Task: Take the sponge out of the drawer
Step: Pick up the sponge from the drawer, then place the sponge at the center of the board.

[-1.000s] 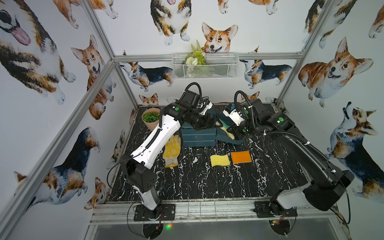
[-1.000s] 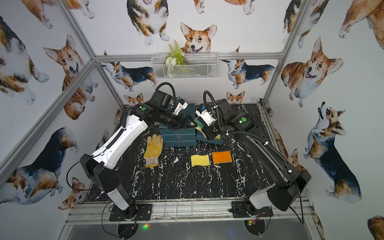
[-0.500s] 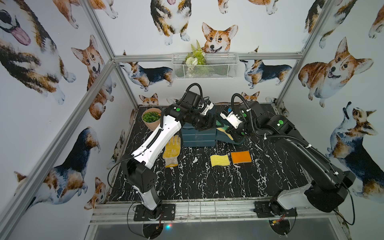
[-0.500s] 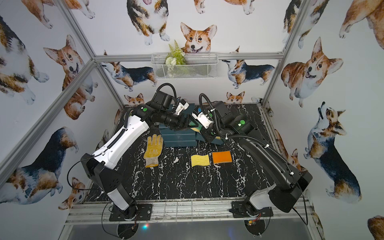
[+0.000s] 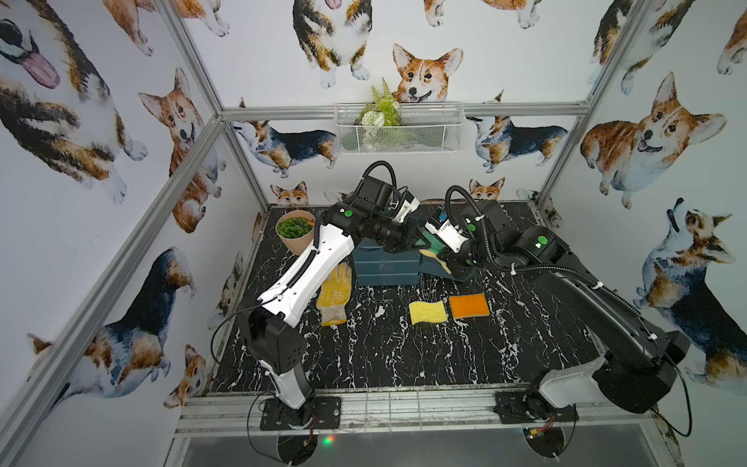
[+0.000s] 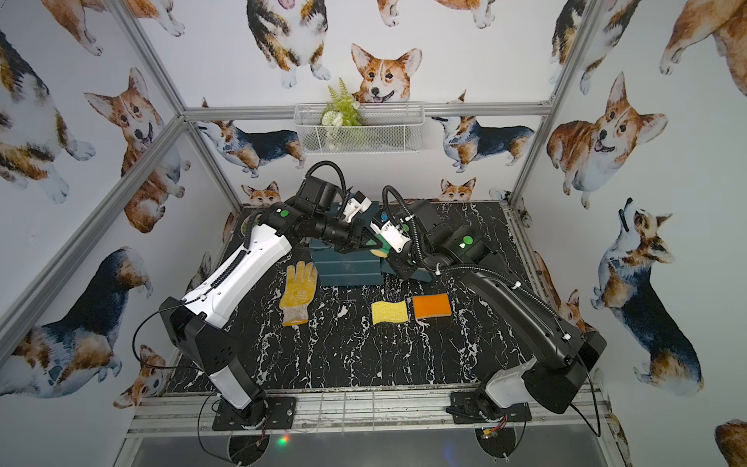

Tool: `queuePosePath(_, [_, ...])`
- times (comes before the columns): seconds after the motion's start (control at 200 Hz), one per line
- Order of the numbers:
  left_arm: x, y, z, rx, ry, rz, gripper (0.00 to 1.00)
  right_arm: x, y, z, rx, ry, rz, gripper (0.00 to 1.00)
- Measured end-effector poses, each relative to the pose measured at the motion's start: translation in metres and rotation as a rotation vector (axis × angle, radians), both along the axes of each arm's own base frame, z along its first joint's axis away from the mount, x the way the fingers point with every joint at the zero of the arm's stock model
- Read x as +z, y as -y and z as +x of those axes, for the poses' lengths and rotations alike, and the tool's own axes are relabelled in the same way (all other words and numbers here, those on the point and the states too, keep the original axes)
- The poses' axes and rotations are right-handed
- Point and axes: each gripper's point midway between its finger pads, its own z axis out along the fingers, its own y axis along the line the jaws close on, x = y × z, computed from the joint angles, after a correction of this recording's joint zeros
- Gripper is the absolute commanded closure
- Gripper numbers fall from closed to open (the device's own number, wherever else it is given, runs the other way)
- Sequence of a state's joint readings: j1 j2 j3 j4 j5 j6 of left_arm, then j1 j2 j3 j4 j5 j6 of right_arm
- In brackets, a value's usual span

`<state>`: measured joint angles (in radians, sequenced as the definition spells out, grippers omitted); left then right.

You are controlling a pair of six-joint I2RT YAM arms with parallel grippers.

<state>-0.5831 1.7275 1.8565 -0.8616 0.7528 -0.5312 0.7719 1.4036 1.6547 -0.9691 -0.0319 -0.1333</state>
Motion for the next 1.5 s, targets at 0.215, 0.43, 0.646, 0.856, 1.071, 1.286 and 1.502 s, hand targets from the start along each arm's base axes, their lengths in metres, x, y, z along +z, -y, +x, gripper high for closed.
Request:
queuePosePath(0.215, [-0.002, -0.007, 0.005, 0.035, 0.026, 0.025, 1.0, 0.002, 0.002, 0.01, -0.038, 0.037, -0.002, 0.56])
queuePosePath(0.43, [-0.003, -0.035, 0.003, 0.115, 0.065, 0.068, 1.0, 0.032, 0.023, 0.024, -0.163, 0.103, 0.11, 0.31])
queuePosePath(0.646, [-0.019, -0.07, -0.022, 0.182, 0.126, 0.138, 1.0, 0.053, 0.07, 0.052, -0.4, 0.097, 0.305, 0.28])
queuePosePath(0.856, [-0.059, -0.112, -0.041, 0.304, 0.188, 0.232, 1.0, 0.044, 0.092, 0.069, -0.55, 0.048, 0.379, 0.27])
queuePosePath(1.071, [-0.113, -0.137, -0.043, 0.411, 0.202, 0.301, 1.0, 0.036, 0.09, 0.078, -0.589, 0.007, 0.407, 0.28])
queuePosePath(1.286, [-0.176, -0.15, -0.052, 0.465, 0.137, 0.339, 1.0, 0.028, 0.091, 0.077, -0.607, -0.013, 0.405, 0.27])
queuePosePath(1.502, [-0.196, -0.139, -0.035, 0.483, 0.114, 0.322, 1.0, 0.024, 0.1, 0.072, -0.631, -0.011, 0.395, 0.27])
